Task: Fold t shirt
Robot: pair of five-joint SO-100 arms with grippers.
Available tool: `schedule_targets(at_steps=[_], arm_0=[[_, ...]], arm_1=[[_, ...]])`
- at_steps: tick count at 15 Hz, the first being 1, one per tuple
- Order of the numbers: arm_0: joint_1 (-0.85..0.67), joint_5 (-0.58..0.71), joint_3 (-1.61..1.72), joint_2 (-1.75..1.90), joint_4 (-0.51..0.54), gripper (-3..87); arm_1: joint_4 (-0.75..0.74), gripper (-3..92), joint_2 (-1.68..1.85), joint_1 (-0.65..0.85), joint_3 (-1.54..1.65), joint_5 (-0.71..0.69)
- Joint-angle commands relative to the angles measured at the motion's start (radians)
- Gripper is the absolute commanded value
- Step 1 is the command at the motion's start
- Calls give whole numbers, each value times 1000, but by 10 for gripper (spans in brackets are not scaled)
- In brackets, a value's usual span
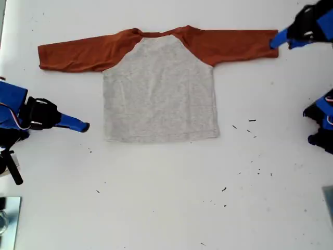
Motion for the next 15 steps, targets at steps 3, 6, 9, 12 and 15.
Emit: schedule_targets(at_steps=[3,6,9,12,15], arm_0=[[-23,40,8,2,-2,-2],[-35,54,8,2,-2,-2],[-34,57,8,2,-2,-2],[-37,57,8,0,-2,-2],[-41,58,8,-5,-2,-2]], arm_1=[[-37,454,-247,207,-288,-253],[-253,438,-304,281,-87,-341],[-578,408,-376,310,213,-393],[-819,406,-558,318,356,-400],[-874,36,-653,322,344,-405]])
